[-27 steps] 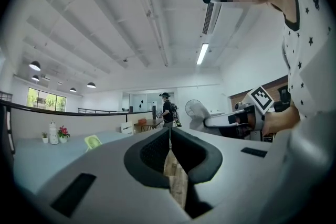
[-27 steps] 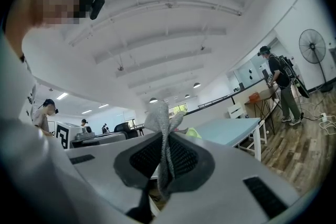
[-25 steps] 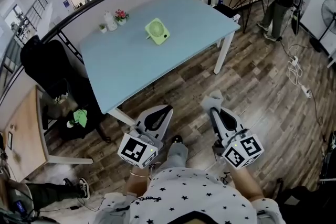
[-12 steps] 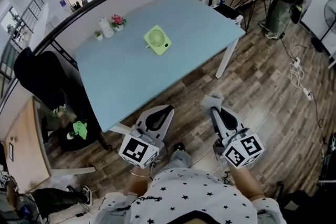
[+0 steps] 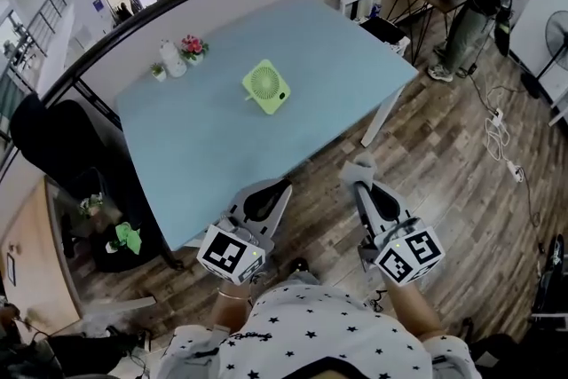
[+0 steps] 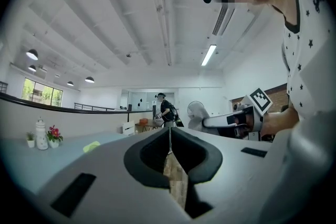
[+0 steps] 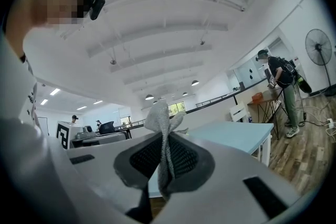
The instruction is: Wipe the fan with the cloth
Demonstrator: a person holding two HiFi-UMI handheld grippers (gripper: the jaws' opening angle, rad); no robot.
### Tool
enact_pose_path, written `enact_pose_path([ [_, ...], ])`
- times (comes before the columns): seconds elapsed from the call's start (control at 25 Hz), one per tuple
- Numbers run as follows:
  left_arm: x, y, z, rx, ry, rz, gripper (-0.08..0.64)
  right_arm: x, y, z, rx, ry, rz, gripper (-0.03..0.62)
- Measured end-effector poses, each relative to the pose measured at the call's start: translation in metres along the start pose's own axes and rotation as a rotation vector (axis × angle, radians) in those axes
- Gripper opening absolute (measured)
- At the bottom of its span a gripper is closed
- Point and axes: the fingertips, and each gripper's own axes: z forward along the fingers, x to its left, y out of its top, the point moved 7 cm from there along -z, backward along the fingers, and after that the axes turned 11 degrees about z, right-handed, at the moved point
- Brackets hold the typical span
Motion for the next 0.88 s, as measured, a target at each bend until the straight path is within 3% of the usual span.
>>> enact_pose_path([
  [0.48, 0.053, -0.018, -0.016, 0.039, 0.115, 0.027, 0.034, 0.002, -0.008, 0.078, 0.060, 0.098, -0.009, 0.026],
  [0.88, 0.087, -0.034, -0.024, 0.074, 0.346, -0.033, 0.034, -0.006, 0.001, 0.163, 0.163, 0.311, -0.035, 0.026],
])
